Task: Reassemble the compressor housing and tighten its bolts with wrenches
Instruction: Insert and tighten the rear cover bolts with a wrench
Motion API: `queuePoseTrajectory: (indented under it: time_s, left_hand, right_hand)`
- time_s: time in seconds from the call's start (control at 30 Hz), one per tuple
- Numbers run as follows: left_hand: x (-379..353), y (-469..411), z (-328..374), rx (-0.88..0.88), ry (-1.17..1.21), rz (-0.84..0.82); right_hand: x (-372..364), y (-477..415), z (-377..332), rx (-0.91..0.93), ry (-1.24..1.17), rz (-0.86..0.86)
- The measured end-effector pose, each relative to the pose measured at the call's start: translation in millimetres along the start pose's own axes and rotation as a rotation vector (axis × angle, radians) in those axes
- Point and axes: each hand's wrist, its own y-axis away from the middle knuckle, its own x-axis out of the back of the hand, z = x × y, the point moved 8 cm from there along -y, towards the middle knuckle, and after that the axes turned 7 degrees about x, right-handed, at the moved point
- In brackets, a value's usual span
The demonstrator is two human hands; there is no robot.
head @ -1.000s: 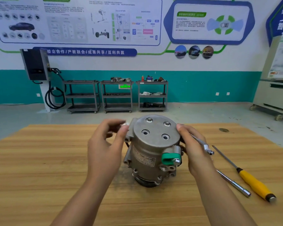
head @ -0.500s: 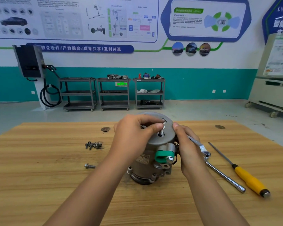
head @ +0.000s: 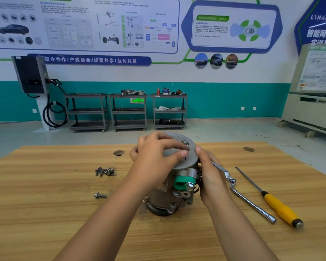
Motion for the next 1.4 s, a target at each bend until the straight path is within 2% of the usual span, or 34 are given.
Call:
queuePoseTrajectory:
  time_s: [0.13, 0.23, 0.3, 0.4, 0.47, 0.6, 1.07, 1.4]
  left_hand:
    - [2.9, 6.5, -10.0, -0.008, 0.086, 0.025]
    - [9.5, 22.6, -25.5, -0.076, 0.182, 0.181]
    - [5.7, 34.0, -60.5, 0.014, 0.323, 0.229]
    - [-34.3, 43.8, -110.8, 0.269, 0.544, 0.002]
    - [-51.2, 45.5, -118.5, 0.273, 0.510, -0.032]
    - [-61.4, 45.7, -126.3, 0.256, 0.293, 0.092]
    - [-78.5, 2.4, -144.1, 0.275, 0.349, 0.115]
    - [-84.9, -28.6, -155.0, 0.262, 0.325, 0.140]
  right_hand:
    - [-4.5, 1.6, 5.9, -0.026, -0.038, 0.026]
    - [-8.5, 1.8, 6.0, 0.004, -0.051, 0.052]
    - [-8.5, 0.3, 7.3, 0.016, -0.043, 0.066]
    - [-7.7, -3.5, 10.3, 0.039, -0.021, 0.077]
    - [-6.9, -8.6, 8.5, 0.067, -0.007, 0.086]
    - [-9.2, -20.0, 5.6, 0.064, 0.019, 0.039]
    - [-31.4, -72.5, 27.9, -0.005, 0.027, -0.073]
    - [-41.9, -109.1, 42.3, -0.030, 0.027, -0.093]
